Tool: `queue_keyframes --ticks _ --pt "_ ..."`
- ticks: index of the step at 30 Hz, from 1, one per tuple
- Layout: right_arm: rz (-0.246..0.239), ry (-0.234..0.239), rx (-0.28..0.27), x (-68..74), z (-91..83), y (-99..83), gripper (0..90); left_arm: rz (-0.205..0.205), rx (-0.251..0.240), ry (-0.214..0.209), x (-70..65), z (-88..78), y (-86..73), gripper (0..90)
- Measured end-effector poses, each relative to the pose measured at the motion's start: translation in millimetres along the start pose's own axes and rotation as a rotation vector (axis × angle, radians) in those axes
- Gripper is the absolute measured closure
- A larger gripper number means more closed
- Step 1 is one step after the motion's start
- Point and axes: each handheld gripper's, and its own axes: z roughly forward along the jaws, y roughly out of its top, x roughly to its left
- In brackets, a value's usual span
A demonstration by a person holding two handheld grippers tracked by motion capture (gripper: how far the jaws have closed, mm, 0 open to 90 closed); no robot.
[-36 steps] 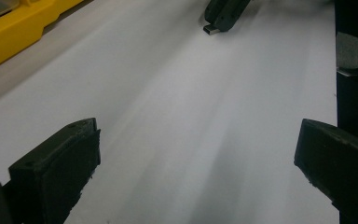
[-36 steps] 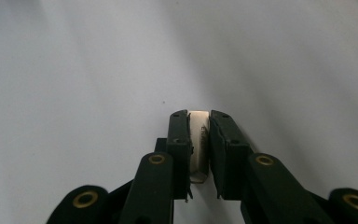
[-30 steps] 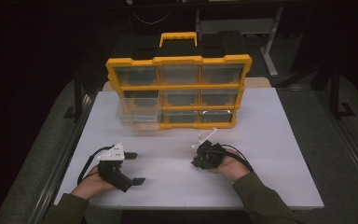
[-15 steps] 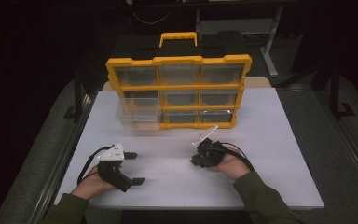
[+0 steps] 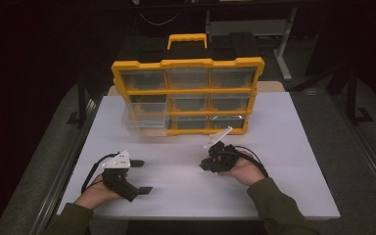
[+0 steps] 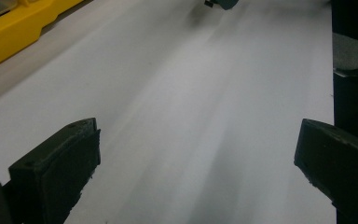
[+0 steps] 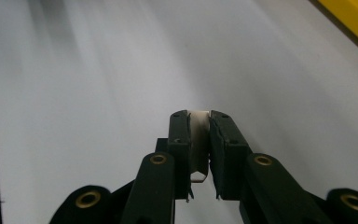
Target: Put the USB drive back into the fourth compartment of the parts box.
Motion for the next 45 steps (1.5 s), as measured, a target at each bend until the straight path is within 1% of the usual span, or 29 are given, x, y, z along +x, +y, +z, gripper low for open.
queue_keyframes --ticks 1,6,13,14,22,27,28,30,35,37,38,45 --pt "0.0 0.004 -0.012 0.0 -3.9 2.6 78.1 0.0 0.001 -0.001 0.0 0.0 0.0 0.0" --pt "-0.01 0.005 -0.03 -0.6 -10.3 8.1 78.1 -0.002 0.001 0.0 -0.4 0.4 0.0 0.0" --pt "-0.015 0.0 -0.044 -0.5 -15.7 13.8 78.2 -0.002 0.0 -0.003 -0.2 0.0 0.1 0.0" --pt "-0.019 -0.003 -0.052 -0.9 -19.5 16.4 78.2 -0.003 -0.002 -0.003 -0.7 0.3 0.4 0.0" --pt "-0.02 0.003 -0.067 -2.8 -26.3 22.1 78.1 -0.004 -0.002 -0.003 -0.5 0.9 0.9 0.0" --pt "-0.03 0.002 -0.08 -3.1 -32.1 29.0 78.1 -0.007 -0.004 -0.001 -1.0 0.3 0.8 0.0" --pt "-0.027 0.005 -0.095 -4.5 -35.8 34.0 78.1 -0.006 -0.006 -0.002 -1.3 0.4 0.8 0.0" --pt "-0.023 0.007 -0.098 -5.1 -37.0 36.3 78.2 -0.005 -0.004 -0.002 -1.2 0.7 0.7 0.0" --pt "-0.035 0.016 -0.095 -6.4 -40.1 44.1 78.2 -0.006 -0.005 -0.002 -1.2 0.8 0.7 0.0" --pt "-0.035 0.016 -0.095 -6.4 -40.1 44.1 78.2 -0.004 -0.004 -0.001 -1.5 0.7 0.8 0.0" --pt "-0.049 0.016 -0.099 -6.0 -44.3 53.5 78.2 -0.004 -0.004 -0.002 -1.7 0.9 1.0 0.0" --pt "-0.067 0.017 -0.114 -6.2 -53.4 69.6 78.2 -0.003 -0.003 -0.005 -1.9 1.4 1.3 0.0"
